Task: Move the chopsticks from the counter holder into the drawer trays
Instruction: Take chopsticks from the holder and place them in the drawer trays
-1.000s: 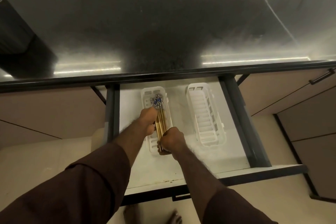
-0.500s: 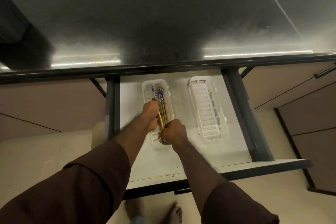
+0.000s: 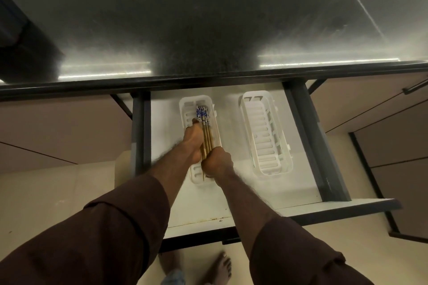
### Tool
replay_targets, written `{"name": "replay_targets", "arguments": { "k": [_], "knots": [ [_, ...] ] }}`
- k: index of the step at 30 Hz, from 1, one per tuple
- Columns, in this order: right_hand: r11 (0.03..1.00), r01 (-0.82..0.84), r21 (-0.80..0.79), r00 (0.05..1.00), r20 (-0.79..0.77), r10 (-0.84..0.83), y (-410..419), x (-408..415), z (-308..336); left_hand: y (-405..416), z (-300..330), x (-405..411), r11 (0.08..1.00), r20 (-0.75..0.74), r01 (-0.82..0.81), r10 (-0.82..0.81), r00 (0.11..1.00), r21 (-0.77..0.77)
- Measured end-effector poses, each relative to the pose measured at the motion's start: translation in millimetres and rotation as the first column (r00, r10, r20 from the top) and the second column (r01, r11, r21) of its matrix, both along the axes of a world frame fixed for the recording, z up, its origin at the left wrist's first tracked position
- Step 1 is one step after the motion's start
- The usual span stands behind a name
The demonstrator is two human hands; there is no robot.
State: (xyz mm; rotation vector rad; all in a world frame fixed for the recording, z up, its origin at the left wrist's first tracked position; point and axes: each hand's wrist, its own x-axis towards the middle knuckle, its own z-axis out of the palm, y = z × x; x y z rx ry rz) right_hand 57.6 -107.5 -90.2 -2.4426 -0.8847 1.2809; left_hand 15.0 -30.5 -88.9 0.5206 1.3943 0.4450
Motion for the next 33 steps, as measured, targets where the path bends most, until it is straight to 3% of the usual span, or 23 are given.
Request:
{"name": "replay_targets", "arguments": {
  "k": [7,11,17,27,33],
  "knots": [
    [0.984,-0.159,0.077,0.975,0.171,0.144,-5,-12,-4,-4,6,4,0.999,-0.039,0.015,-0.014,0.999,0.035],
    [0.965,-0.237,0.113,0.953,0.22,0.209,-7,-12,-5,1,-36,4,0.992,-0.154,0.102,-0.089,0.984,0.079],
    [0.952,-0.261,0.158,0.95,0.217,0.224,-10,-4,2,-14,7,1,0.988,-0.118,0.138,-0.129,0.985,0.074],
    [0.928,-0.355,0.11,0.927,0.172,0.334,-9,-6,7,-14,8,-4,0.975,-0.091,0.213,-0.207,0.974,0.059],
    [0.926,-0.353,0.133,0.927,0.188,0.326,-12,0,22,-14,14,-9,0.98,-0.05,0.172,-0.168,0.985,0.098]
  ]
}}
